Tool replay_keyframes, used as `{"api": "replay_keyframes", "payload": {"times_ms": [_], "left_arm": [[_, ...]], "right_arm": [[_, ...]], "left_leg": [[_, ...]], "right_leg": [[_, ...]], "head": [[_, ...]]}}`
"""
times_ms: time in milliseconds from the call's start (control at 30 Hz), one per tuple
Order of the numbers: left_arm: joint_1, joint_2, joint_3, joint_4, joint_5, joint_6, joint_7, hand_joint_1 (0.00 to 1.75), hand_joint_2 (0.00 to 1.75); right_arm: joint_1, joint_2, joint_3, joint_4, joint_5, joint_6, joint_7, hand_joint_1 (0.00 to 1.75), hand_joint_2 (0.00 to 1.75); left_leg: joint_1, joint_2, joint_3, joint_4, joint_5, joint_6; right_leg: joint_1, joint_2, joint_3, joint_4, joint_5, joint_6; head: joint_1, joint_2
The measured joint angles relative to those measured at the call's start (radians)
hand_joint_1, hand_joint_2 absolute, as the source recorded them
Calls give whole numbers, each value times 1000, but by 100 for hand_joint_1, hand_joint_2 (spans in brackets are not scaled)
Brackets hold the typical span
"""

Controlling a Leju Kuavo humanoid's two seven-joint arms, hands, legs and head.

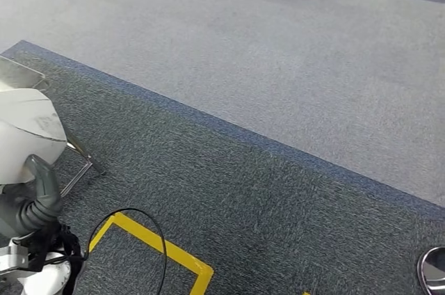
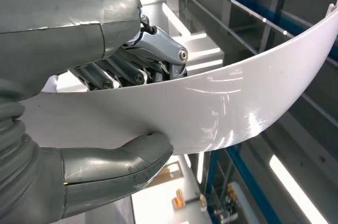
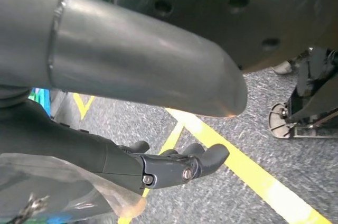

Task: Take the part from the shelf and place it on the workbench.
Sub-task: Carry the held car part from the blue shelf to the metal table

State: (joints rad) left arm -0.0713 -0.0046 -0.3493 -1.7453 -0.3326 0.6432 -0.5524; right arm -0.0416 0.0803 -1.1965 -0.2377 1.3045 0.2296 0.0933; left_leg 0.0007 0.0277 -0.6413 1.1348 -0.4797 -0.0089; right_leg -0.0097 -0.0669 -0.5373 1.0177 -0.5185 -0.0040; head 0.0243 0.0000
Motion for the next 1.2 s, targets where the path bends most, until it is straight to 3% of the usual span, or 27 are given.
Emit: {"api": "replay_keyframes", "payload": {"times_ms": [67, 100, 167, 233, 300, 367, 400, 433, 467, 533, 600, 667, 733, 800, 867, 900, 933, 967, 1033, 1100, 1200], "left_arm": [[-2, 0, 0, 0, 0, 0, 0, 175, 175], [-2, 0, 0, 0, 0, 0, 0, 175, 175], [-1, 0, 0, 0, -1, 0, 0, 175, 175], [-2, 0, 0, 0, -1, 0, 1, 175, 175], [-3, -2, 0, 1, -1, 0, 1, 175, 175], [-2, -3, 0, 3, -1, 0, 2, 175, 175], [-2, -3, 0, 4, -1, 0, 2, 175, 175], [-1, -3, 0, 4, -1, 0, 2, 175, 175], [-1, -3, 0, 5, -1, 0, 2, 175, 175], [-2, -3, 0, 5, -1, -1, 2, 175, 175], [-3, -3, -1, 5, -1, -1, 2, 175, 175], [-4, -3, -1, 5, -1, -1, 2, 175, 175], [-5, -3, -1, 5, 0, -1, 3, 175, 175], [-7, -3, -1, 6, 0, -1, 3, 175, 175], [-7, -3, -1, 8, 0, 0, 3, 175, 175], [-6, -2, -1, 8, 1, 0, 3, 175, 175], [-5, -2, -1, 9, 1, 0, 3, 175, 175], [-5, -2, -1, 9, 1, 0, 3, 175, 175], [-6, -2, -1, 9, 1, -1, 3, 175, 175], [-8, -2, -1, 9, 1, -2, 3, 175, 175], [-6, -1, -1, 9, 1, -1, 3, 175, 175]], "right_arm": [[0, 0, 0, 0, 0, 0, 0, 0, 0], [-1, 0, 0, 0, 0, 0, 0, 0, 0], [-3, 0, 0, 0, -1, 0, 1, 0, 0], [-7, 0, 0, 1, -1, 0, 1, 0, 0], [-6, 0, 0, 1, -1, 0, 0, 0, 0], [-2, 0, 0, 2, -1, 0, 1, 0, 0], [0, 0, 0, 2, -1, 0, 2, 0, 0], [2, 0, 0, 2, -1, 0, 2, 0, 0], [2, 0, 0, 2, -1, 0, 2, 0, 0], [2, 0, 0, 2, 0, 0, 2, 0, 0], [2, 0, 0, 2, 0, 0, 2, 0, 0], [2, 0, 0, 2, 2, 0, 1, 0, 0], [2, 0, 0, 2, 4, -1, -1, 0, 0], [2, 0, 0, 2, 6, -1, -3, 0, 0], [5, 0, 0, 3, 7, -1, -4, 0, 0], [6, 0, 0, 3, 7, -1, -5, 0, 0], [6, 0, 0, 3, 8, -1, -5, 0, 0], [6, 0, 0, 3, 8, -1, -4, 0, 0], [5, 1, 0, 3, 9, -1, -4, 0, 0], [4, 2, 0, 3, 9, -1, -4, 0, 0], [-1, 3, 0, 3, 9, -1, -4, 0, 0]], "left_leg": [[-11, 40, 42, -92, 25, 12], [-17, 46, 45, -102, 20, 17], [-15, 26, 44, -109, 22, 28], [-9, 5, 48, -118, 27, 41], [-5, -15, 50, -122, 30, 49], [-5, -38, 50, -122, 29, 51], [-5, -51, 51, -121, 28, 52], [-4, -64, 52, -120, 28, 51], [-3, -77, 53, -118, 27, 50], [-3, -99, 51, -111, 23, 42], [-1, -117, 45, -106, 23, 30], [3, -133, 41, -106, 27, 18], [2, -110, 29, -81, 9, 8], [1, -63, -15, 18, -45, -1], [4, -43, -75, 144, -96, -7], [5, -40, -88, 173, -98, -9], [6, -38, -81, 161, -80, -9], [6, -32, -55, 110, -47, -7], [0, 2, 15, -29, 10, 2], [-9, 28, 48, -101, 22, 12], [-10, 8, 50, -114, 21, 28]], "right_leg": [[5, -18, 6, 0, -7, 8], [7, -28, 7, 0, -9, 12], [7, -41, 11, -2, -15, 22], [4, -2, -2, 32, -41, 31], [0, 52, -57, 144, -95, 35], [-1, 65, -126, 264, -133, 38], [-1, 66, -143, 282, -125, 39], [-2, 67, -139, 258, -96, 40], [-3, 73, -117, 199, -55, 39], [-9, 112, -61, 68, 4, 38], [-10, 140, -32, 13, 14, 35], [-8, 126, -26, 8, 17, 27], [-10, 105, -21, 3, 19, 16], [-11, 80, -17, 0, 17, 7], [-9, 54, -16, 0, 14, 3], [-9, 41, -16, 0, 13, 3], [-9, 30, -14, 0, 11, 4], [-9, 19, -11, 0, 9, 5], [-7, 2, -3, 1, 3, 11], [-2, -14, 0, 1, -2, 20], [-1, -32, 7, -2, -9, 36]], "head": [[0, 0], [0, 0], [1, 0], [3, 0], [8, 0], [11, 0], [11, 0], [11, 0], [11, 0], [10, 0], [10, 0], [10, 0], [6, 0], [-1, 0], [-2, 0], [-2, 0], [-2, 0], [-2, 0], [-3, 0], [-2, 0], [0, 0]]}}
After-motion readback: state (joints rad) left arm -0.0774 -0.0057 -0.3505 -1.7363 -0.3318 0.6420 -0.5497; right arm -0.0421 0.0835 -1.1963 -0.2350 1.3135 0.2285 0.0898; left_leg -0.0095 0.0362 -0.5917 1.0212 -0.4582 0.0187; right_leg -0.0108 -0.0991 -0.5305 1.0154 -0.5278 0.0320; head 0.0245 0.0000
